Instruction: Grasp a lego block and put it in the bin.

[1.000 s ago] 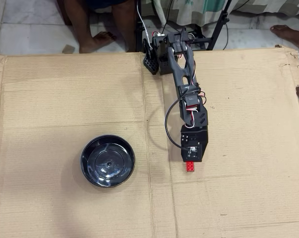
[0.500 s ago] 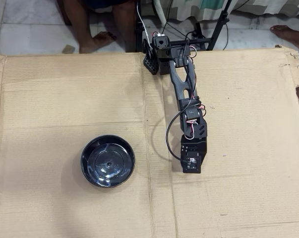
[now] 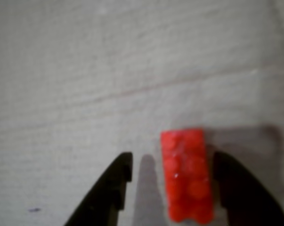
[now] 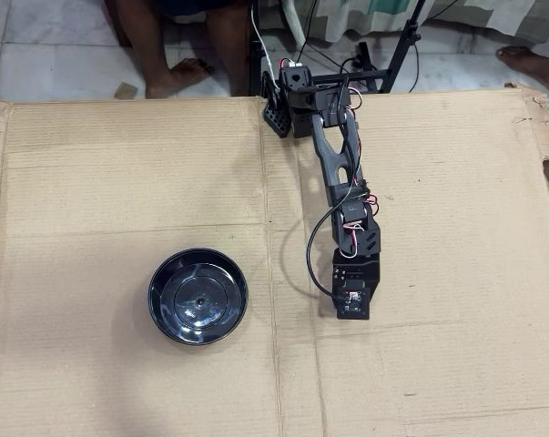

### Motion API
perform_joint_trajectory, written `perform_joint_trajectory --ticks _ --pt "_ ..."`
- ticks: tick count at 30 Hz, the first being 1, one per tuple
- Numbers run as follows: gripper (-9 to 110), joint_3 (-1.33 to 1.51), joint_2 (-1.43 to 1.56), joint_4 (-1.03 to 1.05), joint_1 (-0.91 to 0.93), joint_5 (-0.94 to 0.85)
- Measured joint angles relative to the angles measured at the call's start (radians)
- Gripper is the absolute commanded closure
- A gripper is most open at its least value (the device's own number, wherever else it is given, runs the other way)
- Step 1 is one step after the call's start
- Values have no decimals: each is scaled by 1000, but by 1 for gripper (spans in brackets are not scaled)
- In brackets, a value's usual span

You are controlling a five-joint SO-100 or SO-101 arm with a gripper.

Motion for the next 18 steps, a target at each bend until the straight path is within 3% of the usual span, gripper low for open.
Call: perform_joint_trajectory --ticks 7,13,18 --pt "82 14 -2 0 -17 0" --pt "101 34 -2 0 -18 0" --pt "101 37 -2 0 -14 2"
